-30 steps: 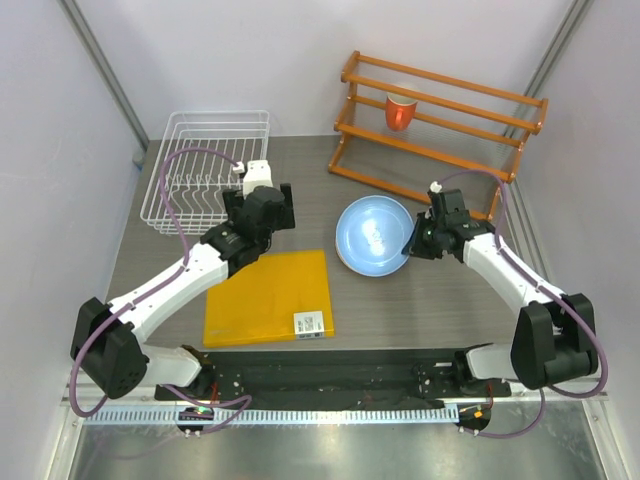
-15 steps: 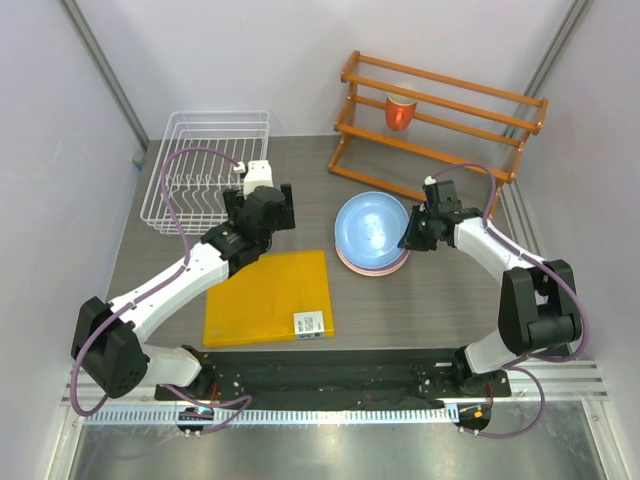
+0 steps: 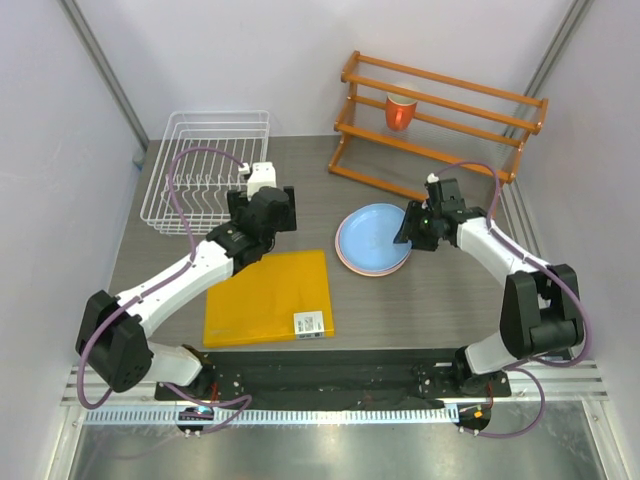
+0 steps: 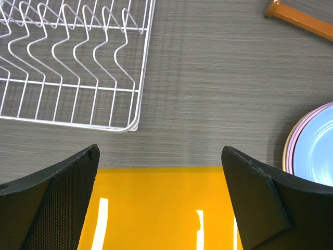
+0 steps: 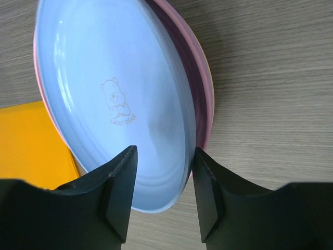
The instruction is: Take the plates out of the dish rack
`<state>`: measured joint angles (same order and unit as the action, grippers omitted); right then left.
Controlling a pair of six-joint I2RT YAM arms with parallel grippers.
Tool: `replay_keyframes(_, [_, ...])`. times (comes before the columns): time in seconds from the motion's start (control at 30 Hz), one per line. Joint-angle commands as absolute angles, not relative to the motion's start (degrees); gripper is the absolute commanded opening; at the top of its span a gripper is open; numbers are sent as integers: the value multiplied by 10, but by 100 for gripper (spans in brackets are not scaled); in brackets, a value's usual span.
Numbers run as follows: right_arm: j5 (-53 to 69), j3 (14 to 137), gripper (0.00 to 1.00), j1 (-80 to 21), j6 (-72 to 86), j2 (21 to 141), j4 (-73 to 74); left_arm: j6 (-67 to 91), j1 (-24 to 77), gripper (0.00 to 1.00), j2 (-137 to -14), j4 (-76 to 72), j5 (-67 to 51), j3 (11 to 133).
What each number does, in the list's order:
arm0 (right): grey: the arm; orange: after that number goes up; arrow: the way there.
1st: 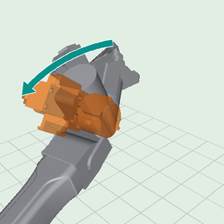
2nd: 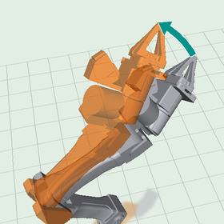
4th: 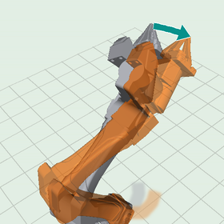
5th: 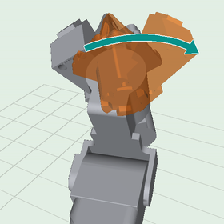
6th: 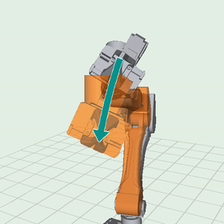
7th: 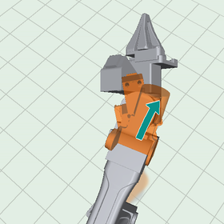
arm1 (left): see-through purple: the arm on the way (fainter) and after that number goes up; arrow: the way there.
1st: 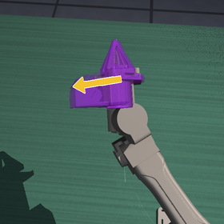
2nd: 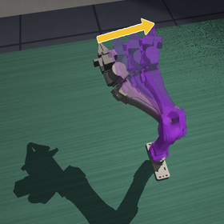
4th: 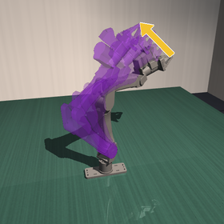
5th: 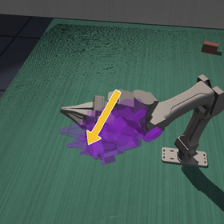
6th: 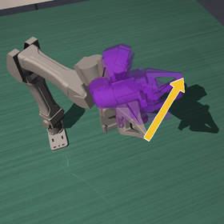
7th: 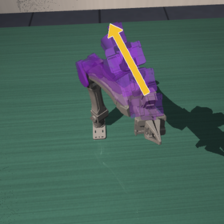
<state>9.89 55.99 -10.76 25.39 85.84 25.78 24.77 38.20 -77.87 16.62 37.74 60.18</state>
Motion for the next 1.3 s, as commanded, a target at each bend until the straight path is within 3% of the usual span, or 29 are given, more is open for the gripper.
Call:
replay_keyframes(0.0, [106, 569, 54, -107, 239, 802, 281, 244, 383, 99, -779, 156, 388, 618])
replay_keyframes(0.1, [77, 564, 71, -107, 229, 761, 301, 246, 383, 99, -773, 150, 381, 615])
replay_keyframes(0.23, [42, 573, 82, -107, 207, 732, 324, 248, 383, 99, -774, 150, 374, 618])
replay_keyframes(0.57, [-115, 538, 87, -107, 200, 622, 312, 253, 382, 100, -761, 147, 362, 620])
replay_keyframes(0.73, [-182, 458, 93, -107, 204, 548, 217, 233, 383, 100, -734, 135, 382, 613])
replay_keyframes(0.77, [-189, 442, 99, -106, 193, 538, 197, 229, 383, 99, -729, 134, 389, 611])
replay_keyframes(0.93, [-190, 312, 100, -107, 173, 462, 21, 202, 383, 99, -679, 126, 416, 605])
replay_keyframes(1.27, [-239, 200, 100, -107, 124, 436, -91, 164, 383, 100, -531, 67, 417, 495])
